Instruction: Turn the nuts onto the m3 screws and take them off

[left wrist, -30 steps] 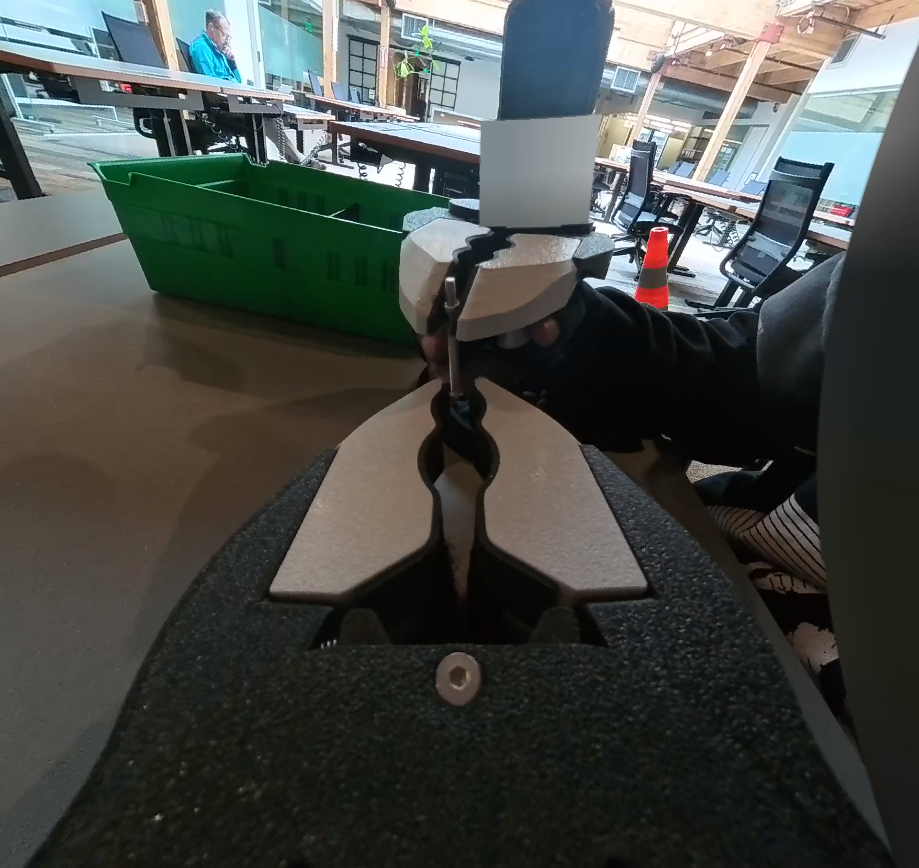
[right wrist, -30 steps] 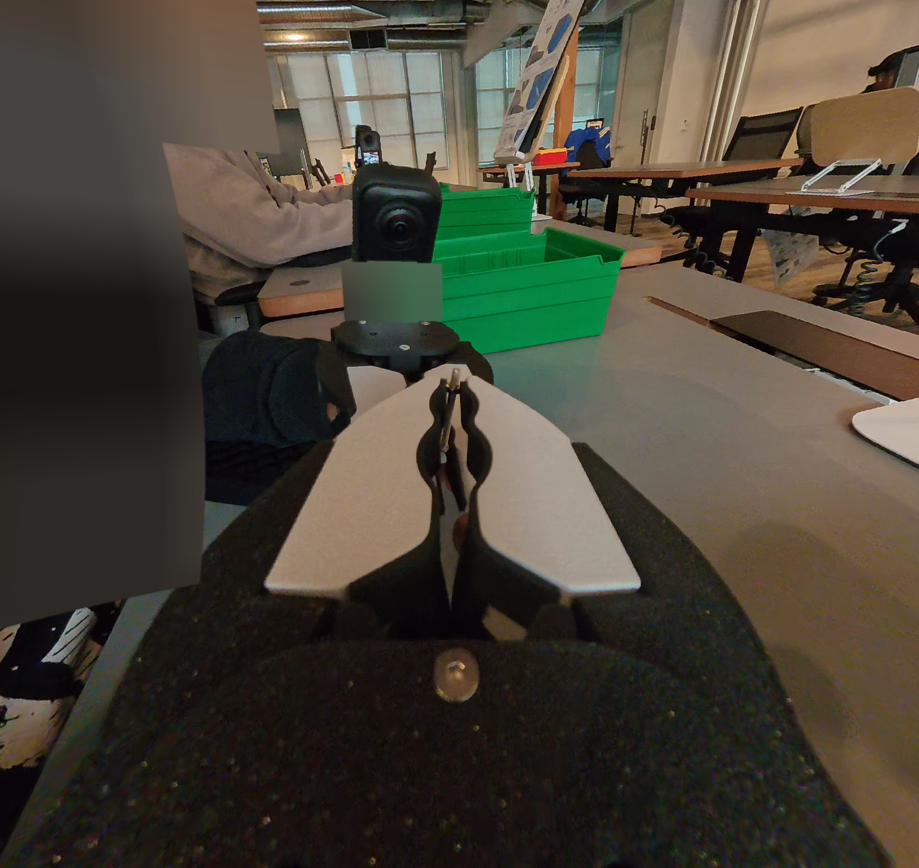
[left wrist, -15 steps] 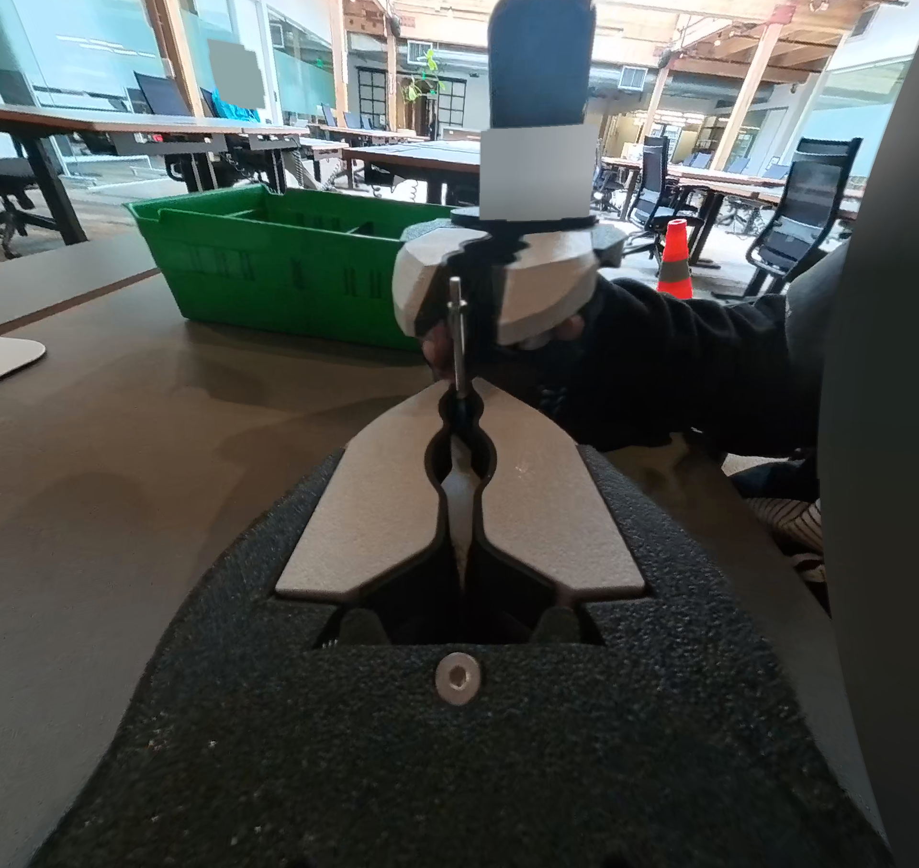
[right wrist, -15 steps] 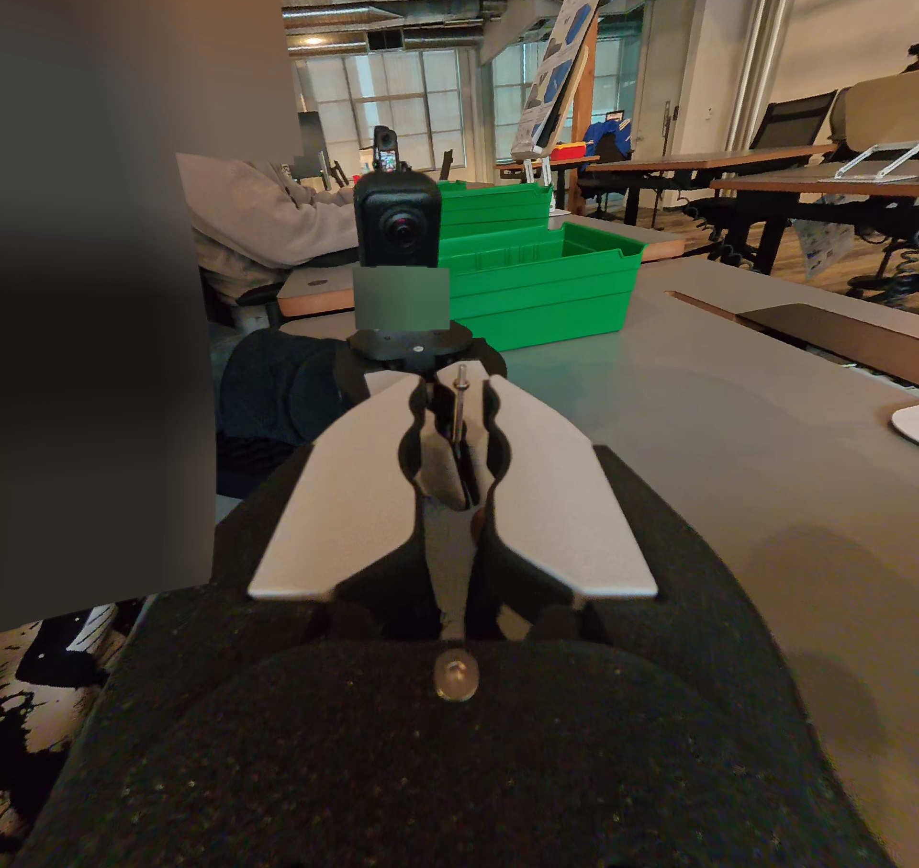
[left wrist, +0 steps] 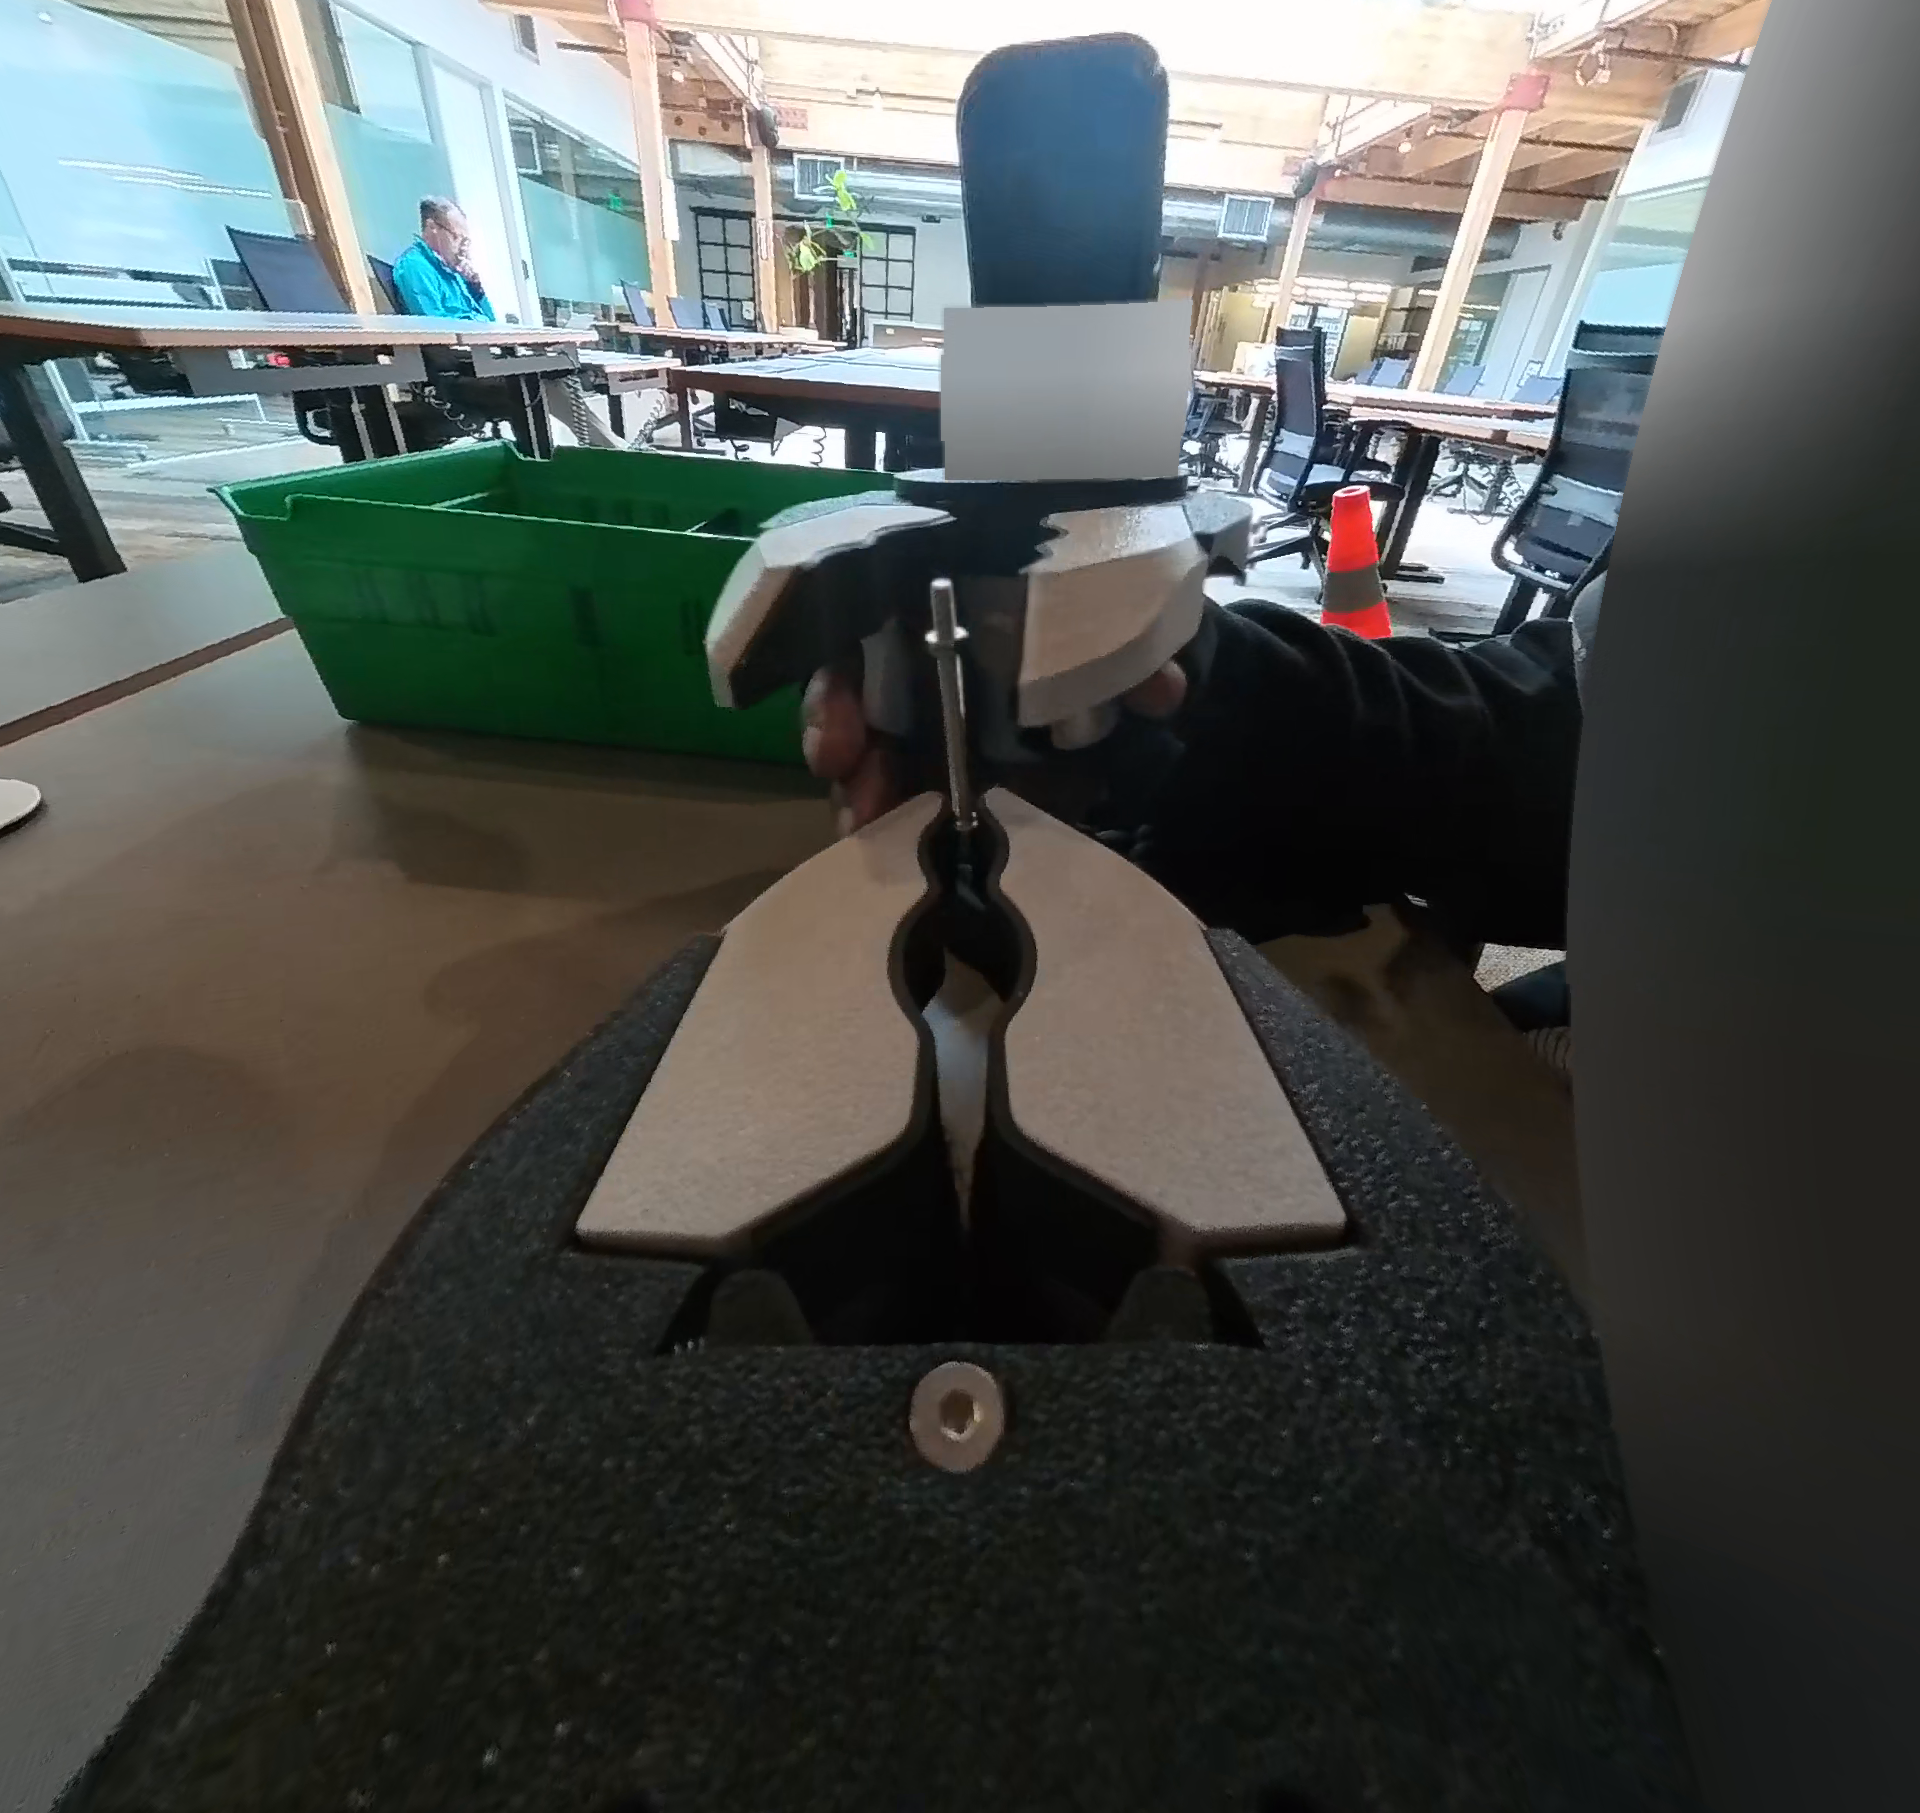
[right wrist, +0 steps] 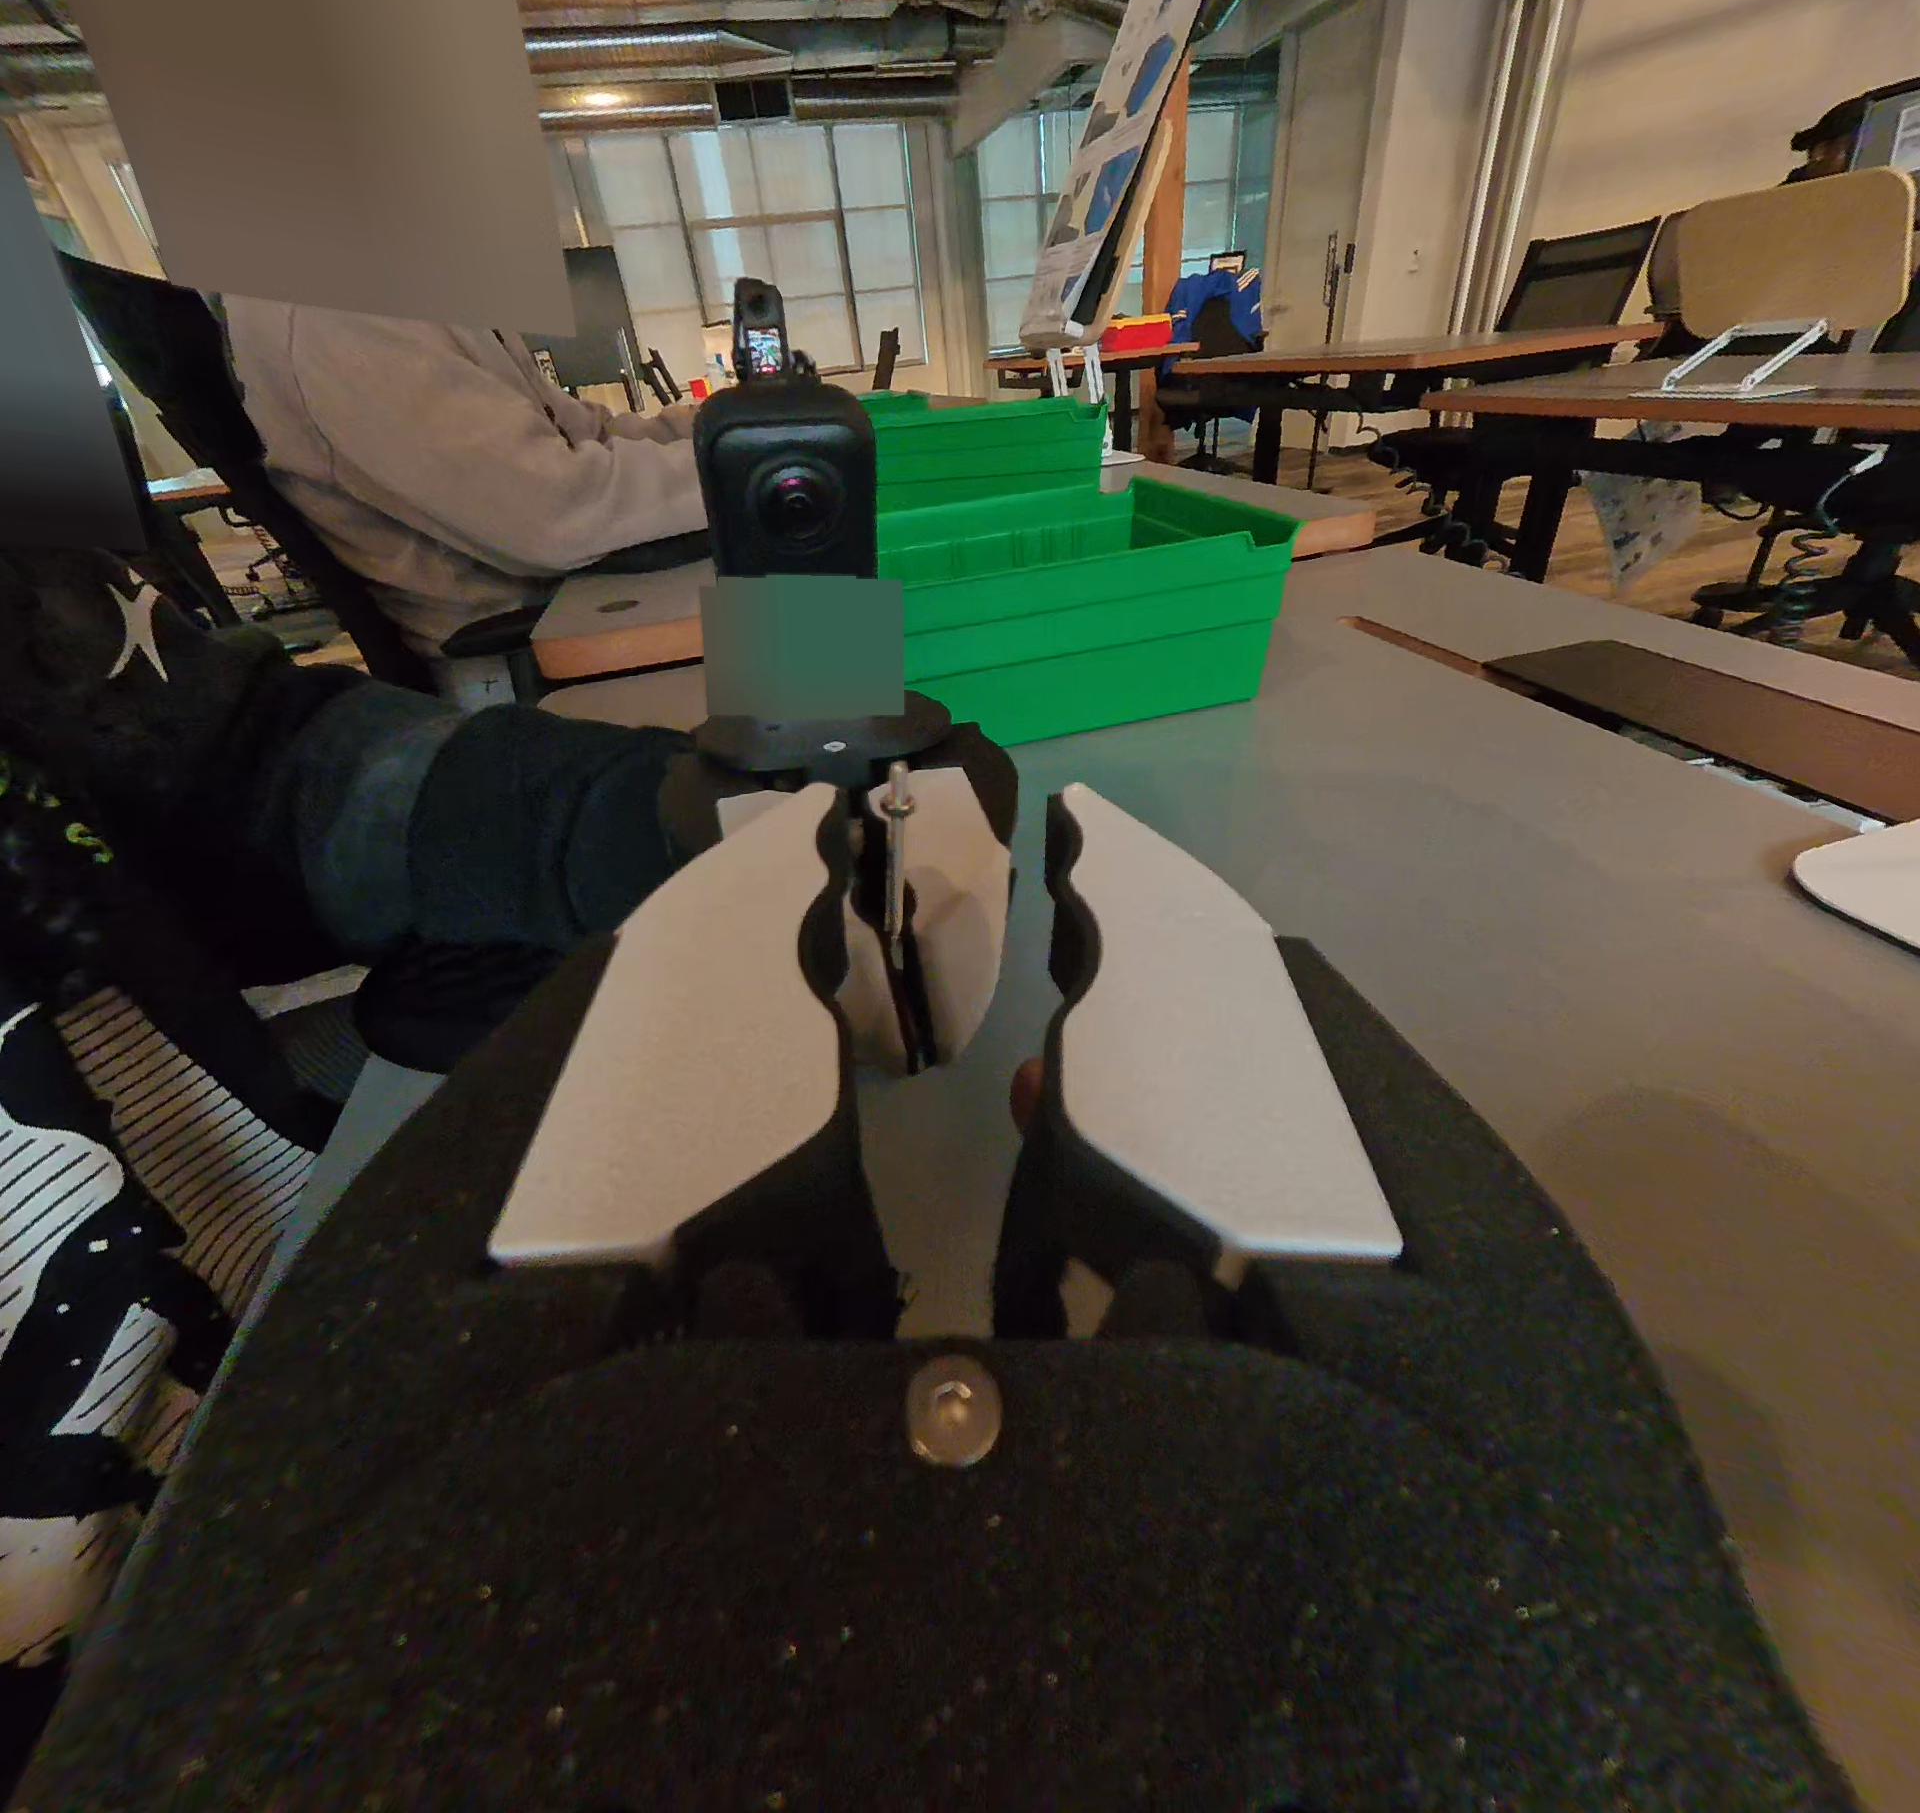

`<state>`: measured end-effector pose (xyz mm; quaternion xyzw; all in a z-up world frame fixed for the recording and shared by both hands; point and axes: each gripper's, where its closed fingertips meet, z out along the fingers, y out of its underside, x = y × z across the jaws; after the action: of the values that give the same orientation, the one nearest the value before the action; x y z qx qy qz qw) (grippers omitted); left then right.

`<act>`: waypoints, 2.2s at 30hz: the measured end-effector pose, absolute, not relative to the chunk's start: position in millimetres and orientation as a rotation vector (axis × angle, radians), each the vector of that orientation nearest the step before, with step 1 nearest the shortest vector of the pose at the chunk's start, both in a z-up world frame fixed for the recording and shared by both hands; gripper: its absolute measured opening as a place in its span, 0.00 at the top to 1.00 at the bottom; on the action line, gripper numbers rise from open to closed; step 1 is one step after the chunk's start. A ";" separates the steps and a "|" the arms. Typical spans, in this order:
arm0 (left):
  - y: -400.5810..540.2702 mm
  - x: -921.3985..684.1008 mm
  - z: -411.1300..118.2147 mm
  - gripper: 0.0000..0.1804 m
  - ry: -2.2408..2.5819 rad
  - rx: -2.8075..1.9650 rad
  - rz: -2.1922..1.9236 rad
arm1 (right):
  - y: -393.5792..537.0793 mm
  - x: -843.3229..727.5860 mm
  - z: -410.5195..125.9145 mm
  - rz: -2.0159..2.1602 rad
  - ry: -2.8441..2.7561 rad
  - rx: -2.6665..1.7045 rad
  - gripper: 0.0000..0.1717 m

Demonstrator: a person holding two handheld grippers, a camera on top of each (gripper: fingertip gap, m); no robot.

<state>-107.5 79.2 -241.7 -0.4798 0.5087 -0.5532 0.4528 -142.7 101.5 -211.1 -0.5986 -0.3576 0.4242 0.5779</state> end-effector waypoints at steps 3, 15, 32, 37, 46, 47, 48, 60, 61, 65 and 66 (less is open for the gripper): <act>77.3 -107.5 -241.9 0.99 1.268 -1.174 -1.362 | 102.9 -138.5 -207.3 1.015 -0.805 -1.392 0.81; 77.8 -108.4 -240.7 1.00 1.262 -1.164 -1.358 | 98.4 -133.8 -203.8 1.017 -0.831 -1.360 0.84; 78.9 -108.5 -241.1 1.00 1.273 -1.146 -1.296 | 92.3 -134.4 -204.0 1.029 -0.878 -1.337 0.93; 77.0 -107.1 -243.8 1.00 1.297 -1.151 -1.289 | 89.2 -142.4 -212.8 0.997 -0.950 -1.362 0.96; 81.1 -106.1 -244.2 0.96 1.267 -1.200 -1.309 | 88.1 -141.8 -213.2 0.943 -0.986 -1.344 1.00; 81.3 -106.1 -243.9 0.96 1.263 -1.202 -1.315 | 88.4 -141.7 -212.9 0.939 -0.984 -1.341 1.00; 81.4 -106.2 -243.8 0.96 1.261 -1.204 -1.319 | 88.6 -141.5 -212.8 0.938 -0.983 -1.340 1.00; 80.9 -106.2 -244.0 0.98 1.260 -1.221 -1.348 | 90.5 -141.1 -215.0 0.917 -0.986 -1.338 1.00; 81.1 -106.1 -244.4 0.99 1.261 -1.224 -1.348 | 90.4 -141.2 -215.3 0.916 -0.988 -1.339 1.00; 82.5 -106.8 -244.1 0.99 1.254 -1.222 -1.334 | 88.9 -141.6 -214.9 0.933 -0.988 -1.336 0.99; 83.1 -107.0 -243.9 0.99 1.251 -1.222 -1.331 | 88.6 -141.5 -214.6 0.942 -0.983 -1.337 0.97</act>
<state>-107.0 83.1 -243.9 -0.4954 0.5068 -0.5395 0.4545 -141.5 88.6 -214.6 -0.5718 -0.4200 0.4027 0.5783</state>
